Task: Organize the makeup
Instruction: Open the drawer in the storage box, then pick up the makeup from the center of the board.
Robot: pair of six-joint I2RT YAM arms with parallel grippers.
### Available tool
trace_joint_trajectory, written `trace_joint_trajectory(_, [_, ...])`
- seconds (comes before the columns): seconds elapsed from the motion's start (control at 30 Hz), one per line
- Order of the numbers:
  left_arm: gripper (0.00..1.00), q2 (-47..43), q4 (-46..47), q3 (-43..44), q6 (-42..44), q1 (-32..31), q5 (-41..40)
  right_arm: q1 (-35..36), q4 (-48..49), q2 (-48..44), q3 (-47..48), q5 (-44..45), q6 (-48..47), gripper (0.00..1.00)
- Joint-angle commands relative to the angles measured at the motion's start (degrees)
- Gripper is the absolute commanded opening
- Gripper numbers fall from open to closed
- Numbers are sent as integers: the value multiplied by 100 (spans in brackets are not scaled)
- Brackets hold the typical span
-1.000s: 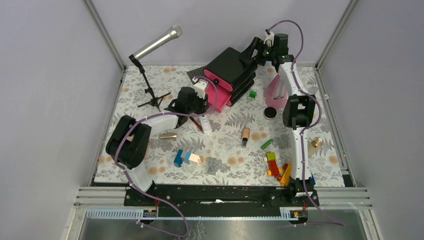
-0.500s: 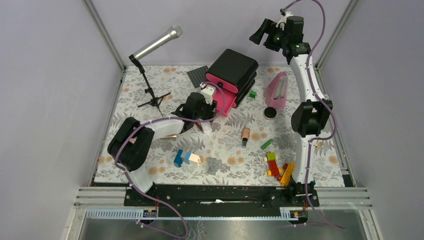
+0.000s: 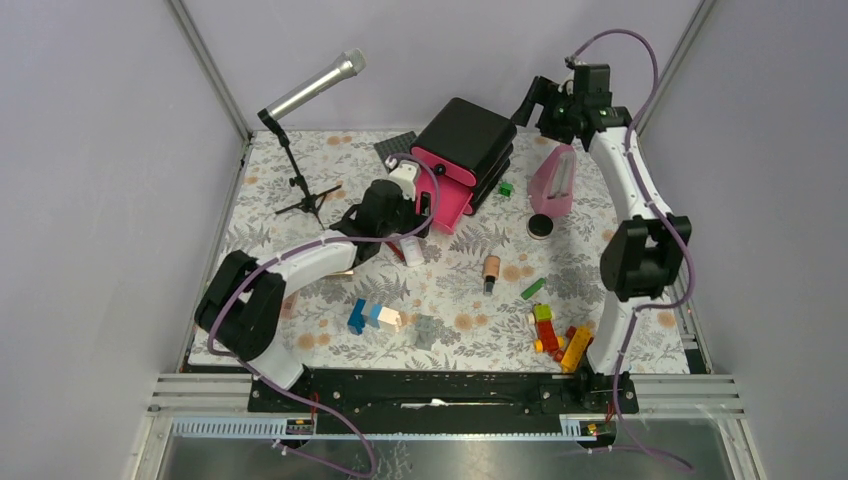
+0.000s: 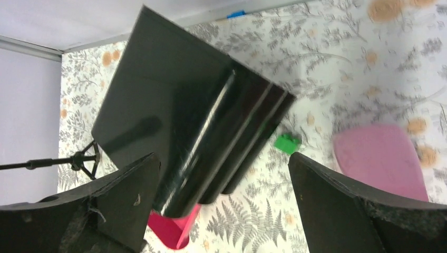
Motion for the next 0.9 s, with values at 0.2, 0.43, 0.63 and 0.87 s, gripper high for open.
trace_joint_trajectory(0.2, [74,-1119,-763,13,-1142,-51,-223,46,828,-2287,-2781,408,436,98])
trace_joint_trajectory(0.43, [76,-1779,-1775,104,-1411,-45,-840,80,870,-3149,-3993,563,450,98])
trace_joint_trajectory(0.63, [78,-2282,-2829,-70,-1885,-28,-1869,102,859,-3770,-4931,707,402,98])
trace_joint_trajectory(0.87, [78,-2773,-3591,-227,-2084,1,-1841,539,474,-3726,-5266,1748,73,94])
